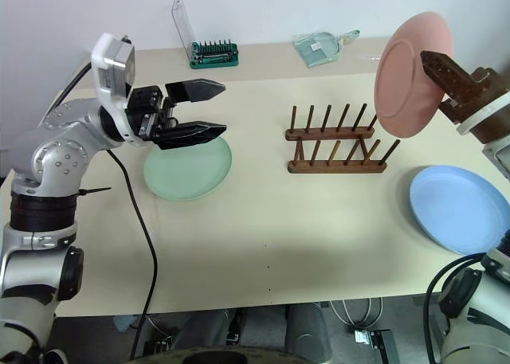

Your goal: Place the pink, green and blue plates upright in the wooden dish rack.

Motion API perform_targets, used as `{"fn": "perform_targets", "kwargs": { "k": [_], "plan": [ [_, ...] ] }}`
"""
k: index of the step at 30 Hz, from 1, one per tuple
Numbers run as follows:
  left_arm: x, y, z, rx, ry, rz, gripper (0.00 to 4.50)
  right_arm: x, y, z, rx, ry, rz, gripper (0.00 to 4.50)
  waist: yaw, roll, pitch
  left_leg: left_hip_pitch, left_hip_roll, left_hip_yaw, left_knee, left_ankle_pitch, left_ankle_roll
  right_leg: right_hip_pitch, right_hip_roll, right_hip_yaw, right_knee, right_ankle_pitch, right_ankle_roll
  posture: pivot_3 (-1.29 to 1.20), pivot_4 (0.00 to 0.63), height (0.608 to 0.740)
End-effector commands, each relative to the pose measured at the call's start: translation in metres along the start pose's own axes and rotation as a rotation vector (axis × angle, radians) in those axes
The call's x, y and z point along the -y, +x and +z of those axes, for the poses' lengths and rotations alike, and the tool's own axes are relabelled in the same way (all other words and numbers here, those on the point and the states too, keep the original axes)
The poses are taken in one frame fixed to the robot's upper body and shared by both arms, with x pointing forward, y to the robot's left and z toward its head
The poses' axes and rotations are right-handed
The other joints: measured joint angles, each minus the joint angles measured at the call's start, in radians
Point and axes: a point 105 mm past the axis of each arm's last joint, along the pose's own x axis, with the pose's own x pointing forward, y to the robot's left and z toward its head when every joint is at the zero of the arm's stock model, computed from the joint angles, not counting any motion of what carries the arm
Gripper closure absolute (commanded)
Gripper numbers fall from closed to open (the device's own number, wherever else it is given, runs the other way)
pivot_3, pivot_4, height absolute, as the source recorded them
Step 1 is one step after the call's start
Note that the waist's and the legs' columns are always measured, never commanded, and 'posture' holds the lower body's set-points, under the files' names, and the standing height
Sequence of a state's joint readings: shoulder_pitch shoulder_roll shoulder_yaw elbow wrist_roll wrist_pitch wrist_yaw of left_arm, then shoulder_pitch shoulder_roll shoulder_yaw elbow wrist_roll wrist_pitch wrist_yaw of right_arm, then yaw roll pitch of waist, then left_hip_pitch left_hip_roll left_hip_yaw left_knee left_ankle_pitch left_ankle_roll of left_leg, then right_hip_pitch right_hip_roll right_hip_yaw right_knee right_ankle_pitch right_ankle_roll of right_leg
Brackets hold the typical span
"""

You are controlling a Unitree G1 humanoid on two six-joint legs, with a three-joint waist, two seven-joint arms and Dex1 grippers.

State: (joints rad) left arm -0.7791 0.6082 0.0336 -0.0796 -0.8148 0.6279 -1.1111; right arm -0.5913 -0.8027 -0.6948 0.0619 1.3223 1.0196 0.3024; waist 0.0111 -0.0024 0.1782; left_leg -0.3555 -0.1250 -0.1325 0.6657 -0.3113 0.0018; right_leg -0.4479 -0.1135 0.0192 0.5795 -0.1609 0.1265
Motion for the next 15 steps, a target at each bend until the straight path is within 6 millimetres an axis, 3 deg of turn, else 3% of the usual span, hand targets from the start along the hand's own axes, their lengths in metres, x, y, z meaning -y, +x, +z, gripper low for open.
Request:
{"fn": "perform_targets", "kwargs": {
  "k": [1, 15],
  "plan": [
    [0.0, -0.002, 0.014, 0.019, 0.051, 0.001, 0.07, -0.014, -0.002, 0.015, 0.036, -0.033, 0.042, 4.5, 0.0, 0.0, 0.0, 0.0, 0.0, 0.0, 0.0, 0.0, 0.0, 0.0, 0.0, 0.0, 0.0, 0.0, 0.0, 0.0, 0.15, 0.74],
    [-0.001, -0.001, 0.016, 0.016, 0.045, 0.003, 0.07, 0.012, -0.012, -0.012, 0.001, 0.015, -0.015, 4.5, 0.0, 0.0, 0.0, 0.0, 0.0, 0.0, 0.0, 0.0, 0.0, 0.0, 0.0, 0.0, 0.0, 0.0, 0.0, 0.0, 0.15, 0.74]
  ]
}}
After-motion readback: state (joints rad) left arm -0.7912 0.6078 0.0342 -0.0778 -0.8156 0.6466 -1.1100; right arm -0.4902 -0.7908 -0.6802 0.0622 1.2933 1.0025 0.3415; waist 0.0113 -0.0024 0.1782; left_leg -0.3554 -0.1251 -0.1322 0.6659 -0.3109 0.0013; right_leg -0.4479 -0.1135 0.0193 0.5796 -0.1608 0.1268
